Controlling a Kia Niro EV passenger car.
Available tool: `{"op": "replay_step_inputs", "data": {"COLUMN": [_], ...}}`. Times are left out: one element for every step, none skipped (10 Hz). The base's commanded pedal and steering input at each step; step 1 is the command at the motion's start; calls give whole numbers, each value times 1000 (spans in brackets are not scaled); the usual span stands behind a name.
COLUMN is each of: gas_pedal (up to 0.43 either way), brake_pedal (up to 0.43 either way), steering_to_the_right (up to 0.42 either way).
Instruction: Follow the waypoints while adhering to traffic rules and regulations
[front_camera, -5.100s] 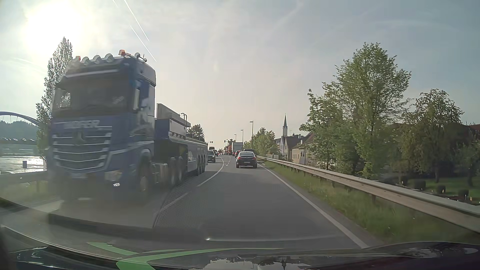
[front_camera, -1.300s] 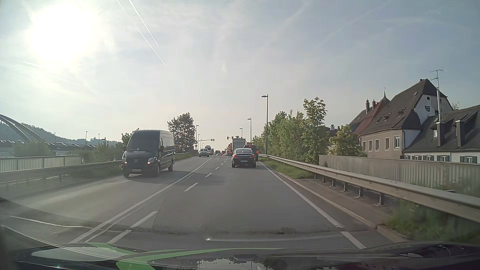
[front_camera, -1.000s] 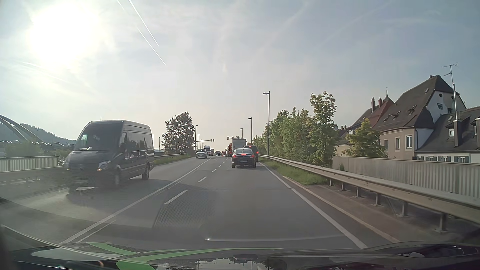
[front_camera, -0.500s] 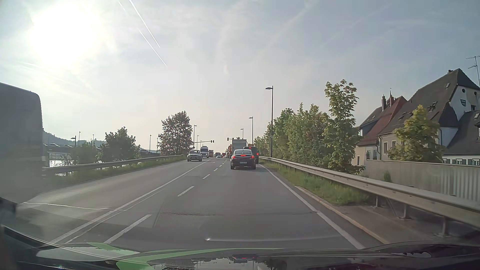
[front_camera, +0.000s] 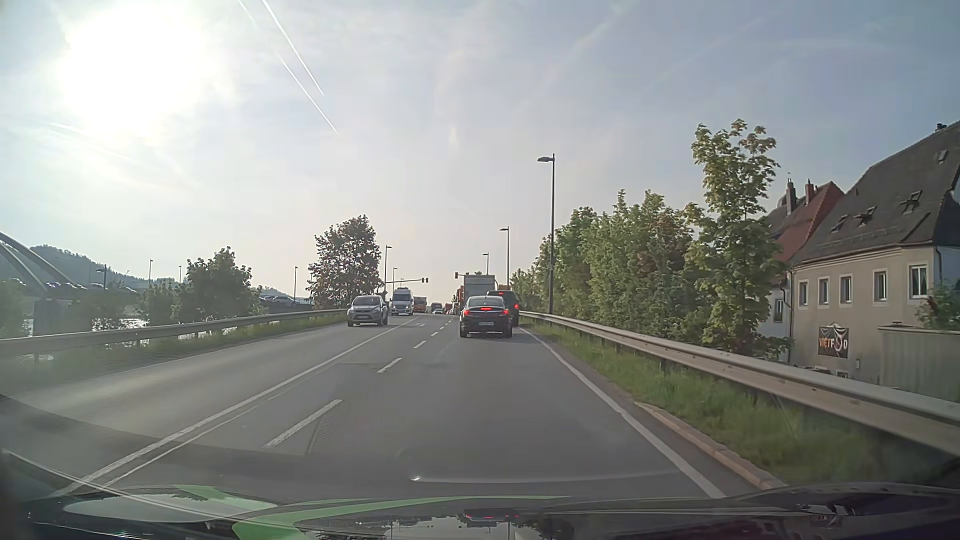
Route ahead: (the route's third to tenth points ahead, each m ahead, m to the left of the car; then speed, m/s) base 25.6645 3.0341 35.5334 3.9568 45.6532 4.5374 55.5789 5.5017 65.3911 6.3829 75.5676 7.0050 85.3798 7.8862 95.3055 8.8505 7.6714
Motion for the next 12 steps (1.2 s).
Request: {"op": "replay_step_inputs", "data": {"gas_pedal": [0, 0, 0, 0, 0, 0, 0, 0, 0, 0, 0, 0], "brake_pedal": [0, 0, 0, 0, 0, 0, 0, 73, 140, 152, 159, 152], "steering_to_the_right": [-3, -3, -3, -3, -3, -3, -4, -4, -5, -5, -5, -5]}}
